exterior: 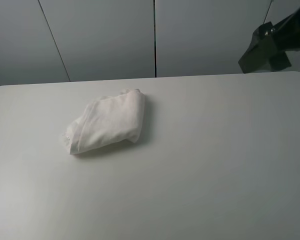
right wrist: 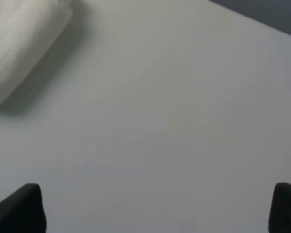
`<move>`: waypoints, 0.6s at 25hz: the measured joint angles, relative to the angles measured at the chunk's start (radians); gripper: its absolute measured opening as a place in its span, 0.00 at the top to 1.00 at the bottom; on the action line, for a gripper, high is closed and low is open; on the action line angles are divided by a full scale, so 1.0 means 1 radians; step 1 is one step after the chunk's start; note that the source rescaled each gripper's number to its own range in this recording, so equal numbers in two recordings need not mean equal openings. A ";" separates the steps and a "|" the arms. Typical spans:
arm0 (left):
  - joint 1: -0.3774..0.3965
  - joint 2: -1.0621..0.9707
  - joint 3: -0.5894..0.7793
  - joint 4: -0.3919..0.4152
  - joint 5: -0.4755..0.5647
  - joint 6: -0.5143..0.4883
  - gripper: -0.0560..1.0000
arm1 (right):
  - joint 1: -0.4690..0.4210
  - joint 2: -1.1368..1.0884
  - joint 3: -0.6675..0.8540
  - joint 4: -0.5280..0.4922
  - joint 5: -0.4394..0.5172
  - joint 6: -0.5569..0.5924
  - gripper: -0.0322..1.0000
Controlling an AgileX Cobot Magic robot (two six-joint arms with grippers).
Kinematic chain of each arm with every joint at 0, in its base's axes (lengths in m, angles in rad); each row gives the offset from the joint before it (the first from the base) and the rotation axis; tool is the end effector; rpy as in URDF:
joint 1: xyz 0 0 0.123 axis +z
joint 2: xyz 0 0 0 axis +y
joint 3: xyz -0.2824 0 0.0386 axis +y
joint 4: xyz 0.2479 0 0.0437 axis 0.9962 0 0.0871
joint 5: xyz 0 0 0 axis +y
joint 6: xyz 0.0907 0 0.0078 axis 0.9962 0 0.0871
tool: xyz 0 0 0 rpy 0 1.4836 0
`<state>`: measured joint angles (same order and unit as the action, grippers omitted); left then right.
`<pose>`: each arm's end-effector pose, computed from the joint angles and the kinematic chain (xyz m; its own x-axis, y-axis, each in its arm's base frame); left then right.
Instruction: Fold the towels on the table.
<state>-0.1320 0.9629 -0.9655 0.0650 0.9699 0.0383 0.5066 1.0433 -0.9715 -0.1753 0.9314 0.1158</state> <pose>0.1752 -0.0183 0.3511 -0.7540 0.1757 -0.6329 0.1545 0.9840 0.0890 0.1784 0.0844 0.3411 -0.6938 -0.3731 -0.6160 -0.3979 0.9115 -0.1039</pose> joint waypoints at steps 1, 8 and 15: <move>0.000 -0.042 0.013 0.017 0.017 -0.012 0.03 | 0.000 -0.045 0.028 0.000 0.007 0.002 0.00; 0.000 -0.349 0.153 0.049 0.114 -0.055 0.03 | 0.000 -0.353 0.147 0.000 0.122 0.004 0.00; 0.000 -0.648 0.236 0.014 0.171 -0.079 0.02 | 0.000 -0.589 0.208 0.073 0.248 0.000 0.00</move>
<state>-0.1320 0.3145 -0.7298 0.0794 1.1411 -0.0410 0.5066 0.4539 -0.7634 -0.1021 1.1789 0.1154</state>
